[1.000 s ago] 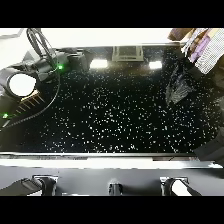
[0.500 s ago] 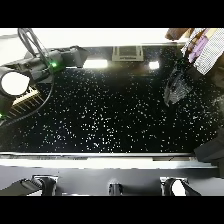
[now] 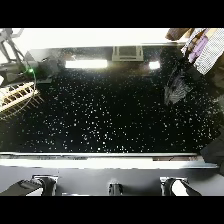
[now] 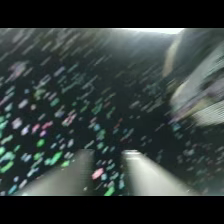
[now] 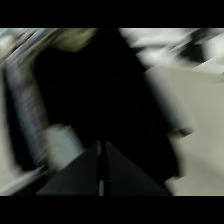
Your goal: Fold the clothes and pants, and hang the long-sleeved shirts on hangers.
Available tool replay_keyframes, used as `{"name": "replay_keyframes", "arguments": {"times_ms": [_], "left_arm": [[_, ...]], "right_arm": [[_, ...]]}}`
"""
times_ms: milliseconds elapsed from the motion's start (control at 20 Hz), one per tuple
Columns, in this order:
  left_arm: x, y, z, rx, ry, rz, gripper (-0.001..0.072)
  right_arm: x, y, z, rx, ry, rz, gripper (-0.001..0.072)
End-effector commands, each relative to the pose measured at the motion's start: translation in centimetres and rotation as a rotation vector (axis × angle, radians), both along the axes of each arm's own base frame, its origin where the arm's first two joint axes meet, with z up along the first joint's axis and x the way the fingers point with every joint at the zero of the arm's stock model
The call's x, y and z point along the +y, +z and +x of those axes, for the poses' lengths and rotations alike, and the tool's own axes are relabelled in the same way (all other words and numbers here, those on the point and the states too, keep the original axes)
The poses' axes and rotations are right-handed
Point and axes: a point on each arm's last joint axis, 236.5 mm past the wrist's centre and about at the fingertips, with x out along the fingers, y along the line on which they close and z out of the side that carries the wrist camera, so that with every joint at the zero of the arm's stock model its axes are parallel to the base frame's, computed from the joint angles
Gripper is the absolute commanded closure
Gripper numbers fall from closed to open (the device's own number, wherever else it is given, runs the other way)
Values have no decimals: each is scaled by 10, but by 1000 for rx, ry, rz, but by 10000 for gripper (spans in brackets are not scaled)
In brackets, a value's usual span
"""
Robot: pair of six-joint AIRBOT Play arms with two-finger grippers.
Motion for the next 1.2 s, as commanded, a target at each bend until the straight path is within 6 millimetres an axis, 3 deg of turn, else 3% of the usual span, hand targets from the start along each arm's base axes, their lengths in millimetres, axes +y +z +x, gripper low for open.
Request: {"name": "replay_keyframes", "arguments": {"times_ms": [0,100,200,400,500,600,1150], "left_arm": [[48,-33,-29,182,76,129,668],[60,-37,-35,181,70,166,687],[75,-50,-45,202,76,193,688],[99,-91,-72,269,31,288,687],[103,-98,-76,284,23,304,686],[104,-98,-76,284,25,308,686],[103,-98,-76,285,25,306,686]], "right_arm": [[105,-81,103,233,564,80,678],[143,-166,128,543,680,68,680],[165,-244,126,850,699,-27,681],[234,-338,104,1118,837,-60,680],[261,-373,90,1212,900,-63,679],[273,-385,84,1242,930,-73,678],[271,-384,85,1240,921,-77,678]]}}
